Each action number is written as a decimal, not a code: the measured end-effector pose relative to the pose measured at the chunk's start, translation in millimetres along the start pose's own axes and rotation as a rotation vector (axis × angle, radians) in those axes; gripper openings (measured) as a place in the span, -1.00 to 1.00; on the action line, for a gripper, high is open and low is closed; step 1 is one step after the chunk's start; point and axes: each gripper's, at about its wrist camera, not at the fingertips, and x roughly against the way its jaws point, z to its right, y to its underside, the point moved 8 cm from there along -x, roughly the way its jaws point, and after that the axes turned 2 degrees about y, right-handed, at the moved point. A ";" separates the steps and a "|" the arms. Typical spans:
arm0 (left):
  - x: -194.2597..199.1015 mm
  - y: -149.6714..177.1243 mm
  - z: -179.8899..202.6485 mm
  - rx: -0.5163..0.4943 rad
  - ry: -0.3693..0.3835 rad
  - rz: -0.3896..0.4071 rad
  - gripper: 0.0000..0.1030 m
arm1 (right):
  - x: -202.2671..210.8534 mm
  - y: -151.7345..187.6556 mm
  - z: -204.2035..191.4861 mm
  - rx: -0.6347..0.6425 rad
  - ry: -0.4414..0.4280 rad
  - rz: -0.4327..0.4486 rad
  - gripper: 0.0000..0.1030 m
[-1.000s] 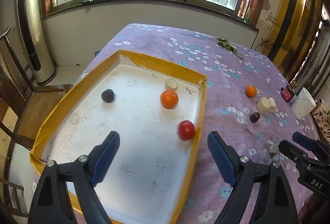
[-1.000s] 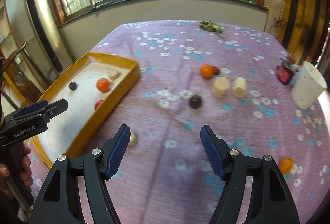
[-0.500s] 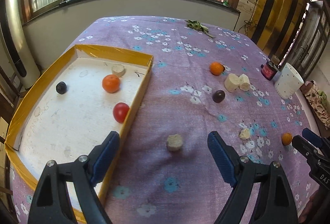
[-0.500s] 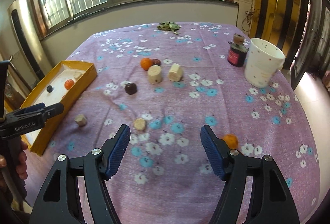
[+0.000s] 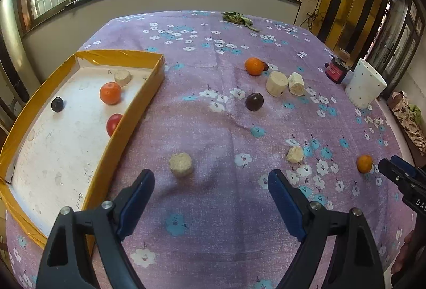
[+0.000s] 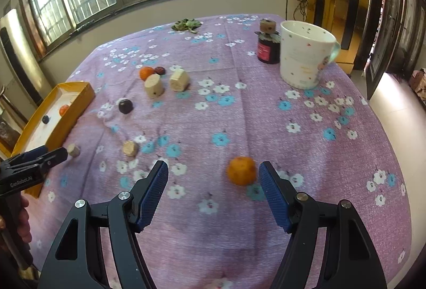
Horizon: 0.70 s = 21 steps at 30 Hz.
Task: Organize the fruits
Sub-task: 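Withdraw both tools and move the right tool toward another tangerine, then grasp the tangerine with the right tool and lift it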
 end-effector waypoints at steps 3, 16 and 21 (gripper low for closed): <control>-2.3 3.8 5.8 -0.008 -0.008 0.002 0.72 | -8.0 5.9 12.8 -0.005 -0.009 -0.030 0.36; -10.4 15.6 0.6 0.021 -0.052 -0.030 0.72 | -55.4 17.2 26.4 -0.020 -0.057 -0.116 0.26; -17.5 12.0 -17.9 0.078 -0.074 -0.033 0.72 | -60.0 12.4 20.3 0.032 -0.048 -0.097 -0.16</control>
